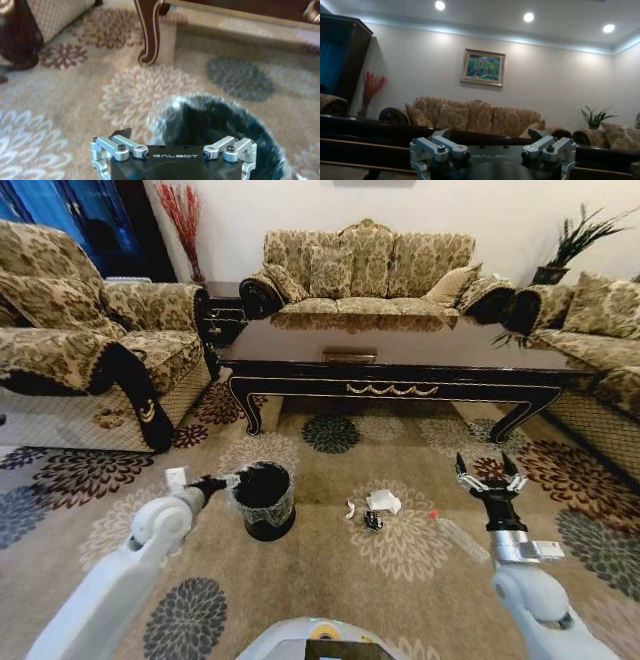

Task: Move to the front of the table and pick up the trash from the floor, then place it into the trash bin.

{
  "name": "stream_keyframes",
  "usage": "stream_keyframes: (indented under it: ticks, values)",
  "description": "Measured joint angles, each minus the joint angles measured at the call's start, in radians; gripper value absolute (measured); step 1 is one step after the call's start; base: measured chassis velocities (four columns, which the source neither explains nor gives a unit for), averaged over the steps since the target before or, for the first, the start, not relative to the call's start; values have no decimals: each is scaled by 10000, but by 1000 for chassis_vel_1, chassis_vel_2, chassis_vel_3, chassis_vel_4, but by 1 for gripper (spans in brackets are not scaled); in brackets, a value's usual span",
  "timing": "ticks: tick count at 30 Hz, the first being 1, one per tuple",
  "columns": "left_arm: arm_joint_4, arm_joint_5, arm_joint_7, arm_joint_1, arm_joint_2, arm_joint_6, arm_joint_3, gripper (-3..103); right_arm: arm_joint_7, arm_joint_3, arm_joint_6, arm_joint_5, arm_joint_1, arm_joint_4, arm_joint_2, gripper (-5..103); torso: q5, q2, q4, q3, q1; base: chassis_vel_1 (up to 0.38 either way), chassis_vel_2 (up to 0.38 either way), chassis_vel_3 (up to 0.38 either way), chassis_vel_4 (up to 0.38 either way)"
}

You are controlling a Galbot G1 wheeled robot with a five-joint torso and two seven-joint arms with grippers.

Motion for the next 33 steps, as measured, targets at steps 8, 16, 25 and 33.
stream_keyframes:
  ticks: [8,16,25,33]
  values:
    - [854,58,-148,-324,-737,-23,531,100,-9,188,104,-93,-172,-134,22,100,-1,0,7,0,0,0,0,0,0]
    - [1783,333,-144,-674,-1355,-211,859,95,-16,216,119,-111,-216,-164,-18,100,0,0,6,0,0,0,0,0,0]
    - [1847,611,-170,-356,-1399,-345,659,76,274,-25,-89,-160,-76,-267,-37,100,0,0,6,0,0,0,0,0,0]
    - [1506,751,-167,106,-1381,-418,255,51,1554,-549,-1200,-70,212,-327,-77,100,-1,0,5,0,0,0,0,0,0]
